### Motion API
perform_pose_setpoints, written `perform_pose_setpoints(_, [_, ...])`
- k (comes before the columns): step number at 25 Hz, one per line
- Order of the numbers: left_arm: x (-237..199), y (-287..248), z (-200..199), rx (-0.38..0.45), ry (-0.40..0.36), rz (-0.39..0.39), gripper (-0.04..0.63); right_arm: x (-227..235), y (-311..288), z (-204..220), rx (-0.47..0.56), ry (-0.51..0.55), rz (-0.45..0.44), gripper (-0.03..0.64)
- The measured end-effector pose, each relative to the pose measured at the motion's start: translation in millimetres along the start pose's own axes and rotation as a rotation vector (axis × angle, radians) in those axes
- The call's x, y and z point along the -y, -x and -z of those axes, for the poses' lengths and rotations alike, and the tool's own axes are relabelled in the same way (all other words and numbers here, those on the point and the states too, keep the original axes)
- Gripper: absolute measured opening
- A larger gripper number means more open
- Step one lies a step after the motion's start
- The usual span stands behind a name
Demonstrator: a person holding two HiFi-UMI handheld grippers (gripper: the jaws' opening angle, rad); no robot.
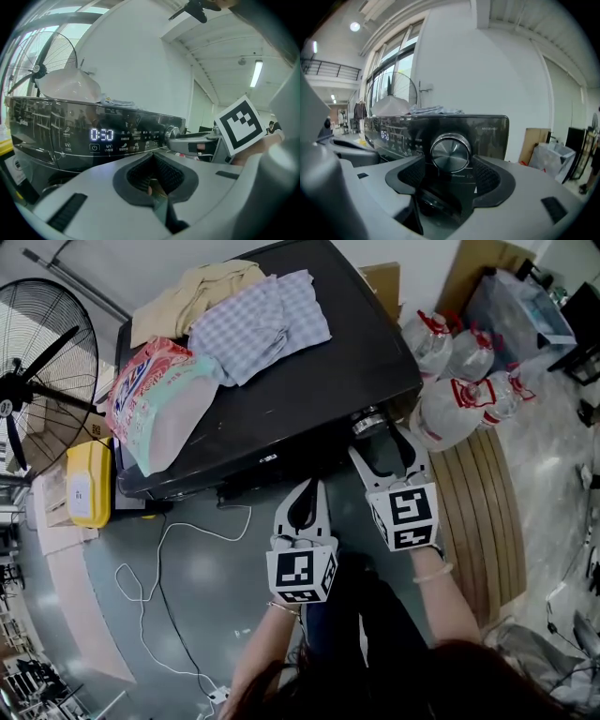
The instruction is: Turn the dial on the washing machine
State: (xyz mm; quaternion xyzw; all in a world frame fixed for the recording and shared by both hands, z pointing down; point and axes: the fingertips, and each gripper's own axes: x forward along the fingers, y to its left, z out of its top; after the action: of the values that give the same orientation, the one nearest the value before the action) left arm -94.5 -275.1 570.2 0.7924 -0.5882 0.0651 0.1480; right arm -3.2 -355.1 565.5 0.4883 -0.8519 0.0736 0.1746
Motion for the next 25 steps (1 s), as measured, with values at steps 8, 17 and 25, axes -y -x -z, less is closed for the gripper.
perform_pose_setpoints(8, [1.9, 3.7, 1.7, -0.003, 0.001, -0.007, 0.017, -4.1, 1.7, -11.1, -0.018, 0.314, 0.080, 0.318])
perform_pose_setpoints(17, [-2.5, 8.5, 2.6, -0.003, 0.003, -0.026, 0.017, -1.5, 1.6, -13.2, 0.011, 0.219, 0.084, 0.282])
perform_pose_setpoints(25, [-1.7, 10.2, 5.6, -0.006, 0.009, -0.030, 0.017, 5.3, 2.2, -9.2, 0.046, -0.048, 0.041, 0.281])
